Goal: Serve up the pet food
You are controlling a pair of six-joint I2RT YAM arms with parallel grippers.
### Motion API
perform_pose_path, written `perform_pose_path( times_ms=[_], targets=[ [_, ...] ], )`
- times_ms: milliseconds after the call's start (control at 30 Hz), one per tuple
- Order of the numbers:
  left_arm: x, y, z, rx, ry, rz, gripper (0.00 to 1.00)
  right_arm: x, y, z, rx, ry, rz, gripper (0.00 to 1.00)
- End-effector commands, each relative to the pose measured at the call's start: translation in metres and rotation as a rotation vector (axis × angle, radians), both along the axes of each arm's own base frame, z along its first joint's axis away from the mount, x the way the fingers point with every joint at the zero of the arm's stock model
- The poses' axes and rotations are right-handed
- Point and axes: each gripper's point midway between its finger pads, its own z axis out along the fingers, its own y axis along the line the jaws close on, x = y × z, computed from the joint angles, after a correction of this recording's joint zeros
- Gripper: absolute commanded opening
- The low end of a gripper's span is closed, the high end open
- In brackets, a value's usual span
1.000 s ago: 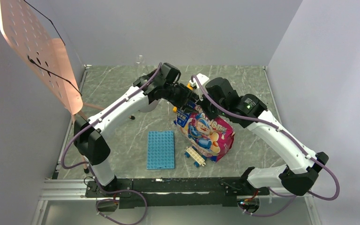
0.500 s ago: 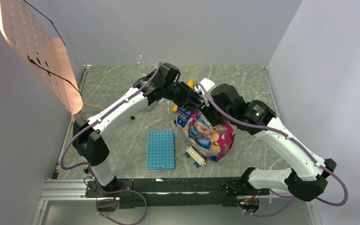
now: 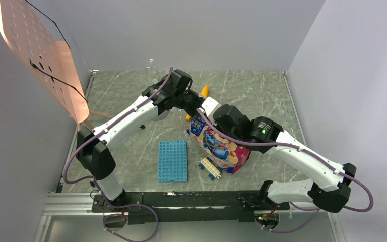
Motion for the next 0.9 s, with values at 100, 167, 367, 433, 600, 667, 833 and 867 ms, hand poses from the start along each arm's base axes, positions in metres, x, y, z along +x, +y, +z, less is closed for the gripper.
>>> perform_pose_path(
  times_ms=[100,167,367,433,600,667,833,867],
  targets=[
    [0.033,0.022,0.043,-0.009,-0.05,0.031,0.0,-0.01,0.001,0.037,0.176,-0.025,0.05,0.0],
    [0.034,0.028,0.045,0.007,-0.025,0.023,0.0,-0.016,0.002,0.028,0.205,0.051,0.066,0.0],
    [0.03,0.025,0.042,-0.025,0.034,0.003,0.0,-0.013,-0.004,0.026,0.339,0.138,0.045,0.0],
    [0.022,0.02,0.041,-0.036,0.081,-0.013,0.0,-0.006,-0.004,0.019,0.308,0.157,0.007,0.17],
    [0.009,0.015,0.042,-0.06,0.14,-0.012,0.0,0.009,0.017,0.025,0.261,0.084,0.007,0.47],
    [0.008,0.017,0.043,-0.051,0.144,-0.005,0.0,0.014,0.025,0.031,0.237,0.032,0.014,0.53],
    [0.005,0.016,0.049,-0.068,0.163,0.004,0.0,0.033,0.041,0.038,0.162,-0.064,-0.019,0.53],
    [0.006,0.017,0.051,-0.07,0.158,0.008,0.0,0.04,0.039,0.039,0.134,-0.094,-0.058,0.53]
  ],
)
